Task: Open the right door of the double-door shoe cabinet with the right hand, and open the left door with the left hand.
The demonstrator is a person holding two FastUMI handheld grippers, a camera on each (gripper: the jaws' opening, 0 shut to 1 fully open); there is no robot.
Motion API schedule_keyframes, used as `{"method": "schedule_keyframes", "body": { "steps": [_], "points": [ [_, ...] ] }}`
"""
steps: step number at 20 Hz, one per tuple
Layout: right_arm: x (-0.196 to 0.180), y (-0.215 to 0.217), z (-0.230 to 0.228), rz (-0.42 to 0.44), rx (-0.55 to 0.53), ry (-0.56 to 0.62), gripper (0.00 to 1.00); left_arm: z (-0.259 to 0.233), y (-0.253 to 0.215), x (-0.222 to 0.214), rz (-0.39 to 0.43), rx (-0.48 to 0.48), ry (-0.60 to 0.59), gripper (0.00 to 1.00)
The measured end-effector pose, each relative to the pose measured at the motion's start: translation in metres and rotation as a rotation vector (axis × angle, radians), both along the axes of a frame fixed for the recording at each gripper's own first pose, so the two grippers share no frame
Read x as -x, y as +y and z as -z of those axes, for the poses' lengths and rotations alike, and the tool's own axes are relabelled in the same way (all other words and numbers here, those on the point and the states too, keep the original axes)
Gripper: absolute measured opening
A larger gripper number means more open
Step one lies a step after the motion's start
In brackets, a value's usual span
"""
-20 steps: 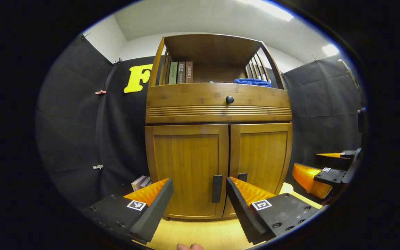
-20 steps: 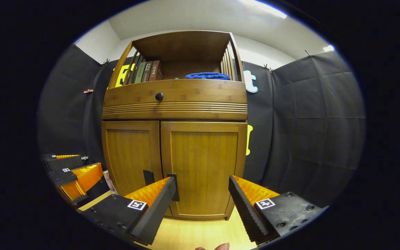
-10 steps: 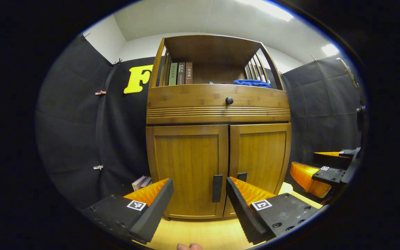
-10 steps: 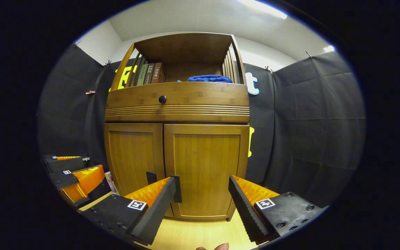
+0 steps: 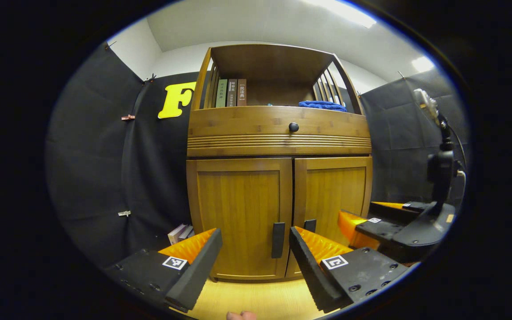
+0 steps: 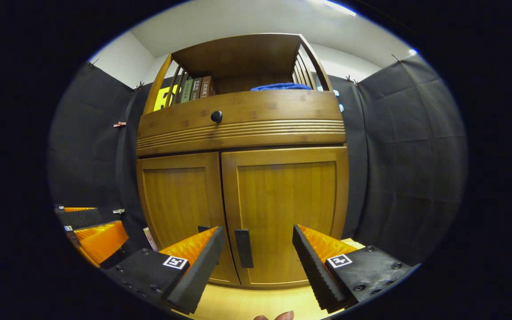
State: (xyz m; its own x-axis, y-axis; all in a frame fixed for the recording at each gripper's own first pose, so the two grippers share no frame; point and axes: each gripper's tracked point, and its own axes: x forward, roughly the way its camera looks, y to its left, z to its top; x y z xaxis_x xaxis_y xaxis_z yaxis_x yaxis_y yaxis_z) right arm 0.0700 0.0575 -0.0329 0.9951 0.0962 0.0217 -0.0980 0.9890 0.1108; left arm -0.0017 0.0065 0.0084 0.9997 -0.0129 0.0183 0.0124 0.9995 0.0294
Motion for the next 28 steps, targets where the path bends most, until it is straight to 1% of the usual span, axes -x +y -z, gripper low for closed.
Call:
{"method": "schedule_keyframes", "body": {
  "steps": [1,2,3,4,6,7,8,10,11,12,15,18,19,20,22,23,24,25,26,27,28],
  "points": [
    [-0.009,0.004,0.008,-0.004,-0.009,0.007,0.98,0.002,-0.001,0.000,0.000,0.002,0.004,0.92],
    [-0.019,0.007,0.019,-0.007,-0.018,0.020,0.98,0.003,-0.001,-0.001,0.001,0.004,0.009,0.94],
    [-0.027,0.009,0.030,-0.013,-0.023,0.034,0.96,0.005,-0.001,-0.001,0.002,0.006,0.013,0.94],
    [-0.035,0.012,0.041,-0.012,-0.020,0.053,0.98,0.005,-0.001,-0.002,0.003,0.006,0.016,0.92],
    [-0.052,0.020,0.063,-0.010,-0.003,0.092,0.98,0.008,0.000,-0.005,0.006,0.004,0.022,0.95],
    [-0.062,0.024,0.071,-0.011,0.010,0.105,0.98,0.010,0.002,-0.008,0.005,0.005,0.023,0.92],
    [-0.068,0.028,0.077,-0.012,0.024,0.112,0.98,0.010,0.005,-0.011,0.004,0.007,0.026,0.95],
    [-0.082,0.035,0.088,-0.010,0.049,0.127,0.98,0.013,0.008,-0.015,0.003,0.017,0.031,0.94],
    [-0.087,0.040,0.094,-0.012,0.052,0.134,0.98,0.014,0.010,-0.017,0.003,0.020,0.033,0.92],
    [-0.093,0.043,0.099,-0.012,0.052,0.137,0.98,0.014,0.013,-0.020,0.001,0.022,0.035,0.95],
    [-0.100,0.049,0.110,-0.006,0.058,0.151,0.98,0.018,0.022,-0.024,-0.011,0.019,0.039,0.95],
    [-0.117,0.054,0.124,0.023,0.033,0.179,0.63,0.022,0.033,-0.027,-0.028,0.020,0.047,0.95],
    [-0.118,0.050,0.124,0.036,0.021,0.179,0.62,0.025,0.036,-0.027,-0.035,0.024,0.051,0.95],
    [-0.119,0.044,0.123,0.060,0.024,0.170,0.59,0.026,0.039,-0.027,-0.040,0.029,0.057,0.95],
    [-0.120,0.044,0.125,0.050,0.026,0.154,0.38,0.030,0.043,-0.026,-0.047,0.040,0.066,0.94],
    [-0.120,0.044,0.125,0.041,0.044,0.149,0.38,0.031,0.042,-0.025,-0.048,0.044,0.069,0.94],
    [-0.121,0.045,0.124,0.039,0.064,0.142,0.33,0.030,0.042,-0.025,-0.049,0.045,0.069,0.92],
    [-0.119,0.044,0.126,0.036,0.070,0.157,0.33,0.031,0.042,-0.023,-0.049,0.043,0.068,0.95],
    [-0.119,0.044,0.126,0.029,0.065,0.163,0.26,0.029,0.041,-0.023,-0.050,0.040,0.065,0.92],
    [-0.114,0.044,0.124,0.022,0.056,0.173,0.26,0.028,0.040,-0.021,-0.051,0.035,0.060,0.92],
    [-0.110,0.043,0.122,0.015,0.050,0.172,0.26,0.026,0.040,-0.019,-0.053,0.032,0.055,0.94]
  ]
}}
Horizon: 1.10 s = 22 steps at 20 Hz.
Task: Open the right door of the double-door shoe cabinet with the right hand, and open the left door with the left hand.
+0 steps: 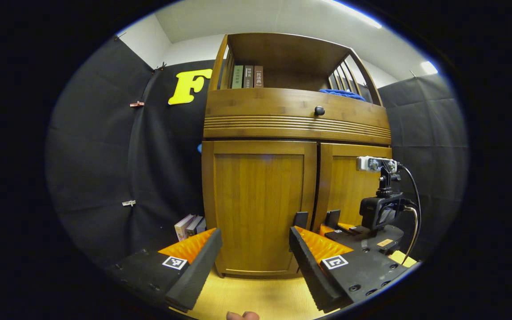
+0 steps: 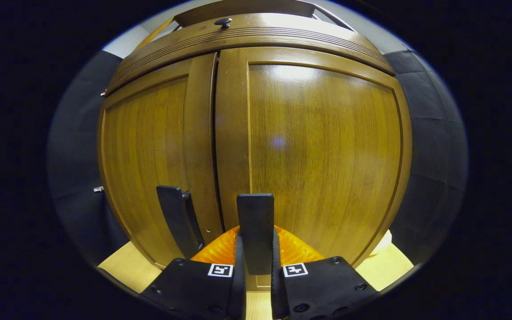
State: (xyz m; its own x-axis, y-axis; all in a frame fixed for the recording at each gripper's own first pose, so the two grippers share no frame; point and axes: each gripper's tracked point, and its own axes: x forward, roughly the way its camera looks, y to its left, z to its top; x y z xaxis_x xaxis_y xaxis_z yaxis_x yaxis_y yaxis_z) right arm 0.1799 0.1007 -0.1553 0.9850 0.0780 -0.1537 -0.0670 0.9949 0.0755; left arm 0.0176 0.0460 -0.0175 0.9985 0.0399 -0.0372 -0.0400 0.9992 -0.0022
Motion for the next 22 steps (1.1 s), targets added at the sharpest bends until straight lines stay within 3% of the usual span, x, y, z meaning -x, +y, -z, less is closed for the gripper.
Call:
{"method": "schedule_keyframes", "body": {
  "steps": [9,22],
  "points": [
    [0.083,-0.032,-0.006,-0.053,-0.029,-0.004,0.26,-0.002,-0.018,0.019,0.003,-0.005,-0.012,0.94],
    [0.159,-0.102,-0.010,-0.033,-0.029,0.010,0.25,-0.003,-0.041,0.016,0.041,-0.009,-0.013,0.94]
  ]
}}
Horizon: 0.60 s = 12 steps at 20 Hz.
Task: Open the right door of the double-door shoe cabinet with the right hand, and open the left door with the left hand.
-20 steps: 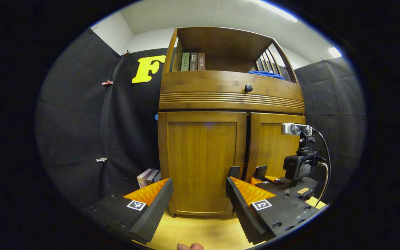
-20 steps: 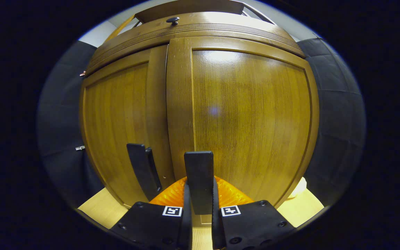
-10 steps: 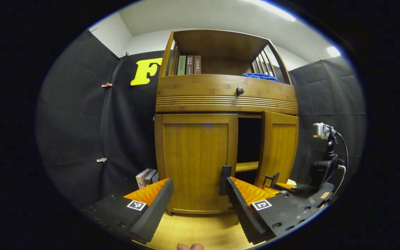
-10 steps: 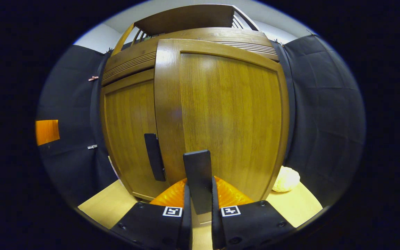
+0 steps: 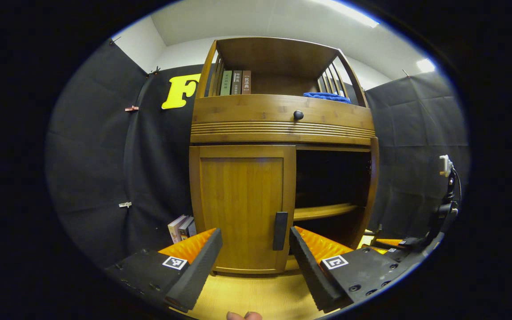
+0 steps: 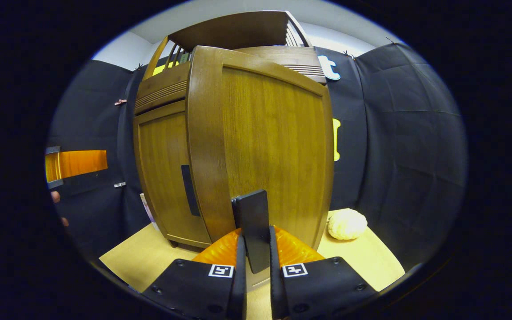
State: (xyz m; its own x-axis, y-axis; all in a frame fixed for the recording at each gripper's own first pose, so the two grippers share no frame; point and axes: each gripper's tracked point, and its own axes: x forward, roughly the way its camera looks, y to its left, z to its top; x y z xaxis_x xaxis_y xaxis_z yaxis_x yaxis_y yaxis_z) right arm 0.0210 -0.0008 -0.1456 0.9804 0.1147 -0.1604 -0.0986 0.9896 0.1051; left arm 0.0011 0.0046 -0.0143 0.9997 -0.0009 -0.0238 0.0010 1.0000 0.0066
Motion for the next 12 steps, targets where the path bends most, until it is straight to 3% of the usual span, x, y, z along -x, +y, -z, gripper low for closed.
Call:
{"method": "schedule_keyframes", "body": {
  "steps": [12],
  "points": [
    [0.029,-0.087,-0.002,0.078,-0.047,0.003,0.24,-0.002,-0.037,-0.001,0.074,0.019,-0.005,0.92]
  ]
}}
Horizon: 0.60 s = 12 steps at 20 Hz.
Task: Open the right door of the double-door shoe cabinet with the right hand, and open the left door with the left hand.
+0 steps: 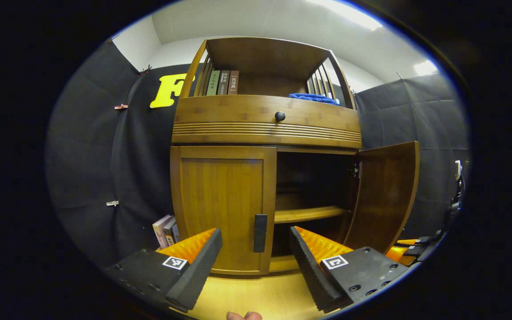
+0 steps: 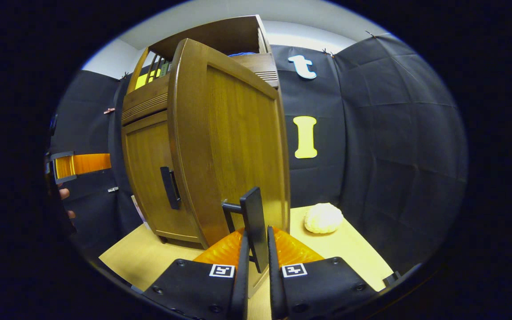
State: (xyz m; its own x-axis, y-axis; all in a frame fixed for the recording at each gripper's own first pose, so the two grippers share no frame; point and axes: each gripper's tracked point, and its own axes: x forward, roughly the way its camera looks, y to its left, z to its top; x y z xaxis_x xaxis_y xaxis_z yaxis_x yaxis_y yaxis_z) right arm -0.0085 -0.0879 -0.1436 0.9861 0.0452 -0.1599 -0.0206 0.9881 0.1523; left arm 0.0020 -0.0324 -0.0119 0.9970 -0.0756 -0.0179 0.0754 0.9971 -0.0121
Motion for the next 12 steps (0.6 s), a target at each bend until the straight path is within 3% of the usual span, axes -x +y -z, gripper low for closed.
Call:
{"method": "schedule_keyframes", "body": {
  "steps": [3,6,12],
  "points": [
    [0.000,-0.025,0.002,0.034,0.002,0.000,0.14,0.000,-0.005,0.003,0.009,-0.002,-0.004,0.92],
    [0.003,-0.059,-0.001,0.049,0.003,0.001,0.13,0.000,-0.010,0.004,0.016,0.003,-0.001,0.92],
    [0.006,-0.087,0.005,-0.015,-0.005,0.019,0.09,0.003,-0.020,0.005,0.037,0.003,0.006,0.92]
  ]
}}
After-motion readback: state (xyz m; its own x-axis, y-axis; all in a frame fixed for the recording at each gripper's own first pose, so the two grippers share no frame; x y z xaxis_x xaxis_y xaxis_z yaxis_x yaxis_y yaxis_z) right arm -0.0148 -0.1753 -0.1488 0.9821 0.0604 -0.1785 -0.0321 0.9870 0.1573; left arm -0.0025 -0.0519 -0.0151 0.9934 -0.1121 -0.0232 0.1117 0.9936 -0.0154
